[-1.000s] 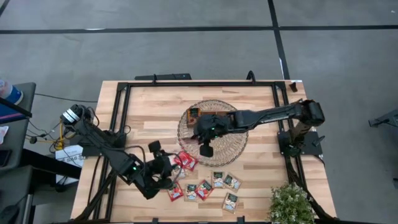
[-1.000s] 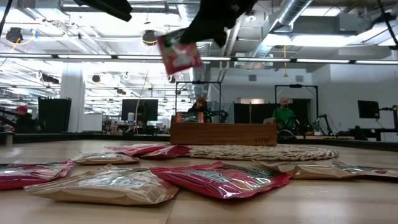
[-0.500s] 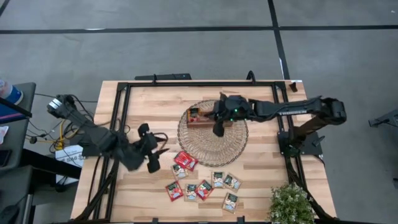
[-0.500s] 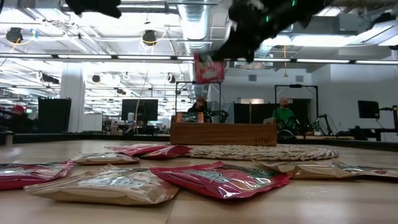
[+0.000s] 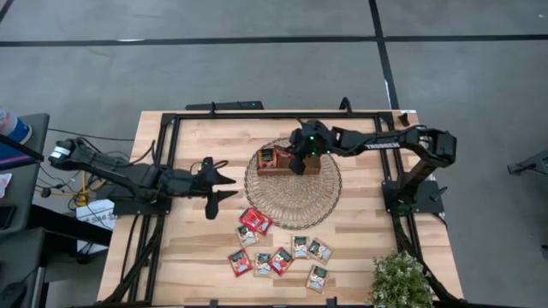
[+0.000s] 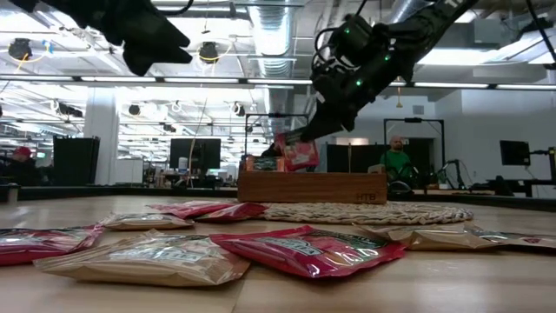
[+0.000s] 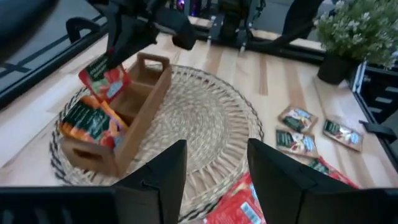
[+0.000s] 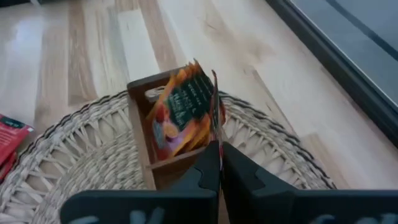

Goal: Pick & Place Tea
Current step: Put the red tea bag into the middle section of the wooden organizer

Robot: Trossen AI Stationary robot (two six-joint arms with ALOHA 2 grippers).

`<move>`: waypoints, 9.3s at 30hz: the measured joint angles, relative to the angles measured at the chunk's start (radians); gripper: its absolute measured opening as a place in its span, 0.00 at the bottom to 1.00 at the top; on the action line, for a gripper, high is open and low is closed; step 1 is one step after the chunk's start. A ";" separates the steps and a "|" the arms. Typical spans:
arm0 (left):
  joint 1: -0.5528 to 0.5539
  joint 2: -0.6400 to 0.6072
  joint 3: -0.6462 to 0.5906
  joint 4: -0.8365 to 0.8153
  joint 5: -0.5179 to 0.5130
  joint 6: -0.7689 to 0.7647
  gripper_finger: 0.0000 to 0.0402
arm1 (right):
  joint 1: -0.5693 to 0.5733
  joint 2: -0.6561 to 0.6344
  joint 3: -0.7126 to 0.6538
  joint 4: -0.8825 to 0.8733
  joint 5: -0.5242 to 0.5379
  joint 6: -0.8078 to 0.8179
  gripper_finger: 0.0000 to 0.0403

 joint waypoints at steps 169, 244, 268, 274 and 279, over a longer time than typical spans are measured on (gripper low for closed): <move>0.000 0.327 -0.044 0.092 0.062 -0.280 0.40 | 0.304 -0.100 0.336 -0.760 0.131 -0.121 0.51; -0.461 1.092 0.678 -0.681 0.161 -1.168 0.30 | 0.825 0.042 0.334 -0.705 0.212 0.182 0.38; -0.494 1.014 0.794 -0.829 0.073 -1.119 0.00 | 0.783 0.042 0.334 -0.521 0.213 0.164 0.34; -0.500 1.012 0.903 -0.926 -0.051 -1.068 0.00 | 0.768 0.042 0.334 -0.409 0.210 0.164 0.33; -0.500 1.011 0.973 -0.995 -0.161 -1.008 0.00 | 0.761 0.042 0.334 -0.283 0.195 0.148 0.36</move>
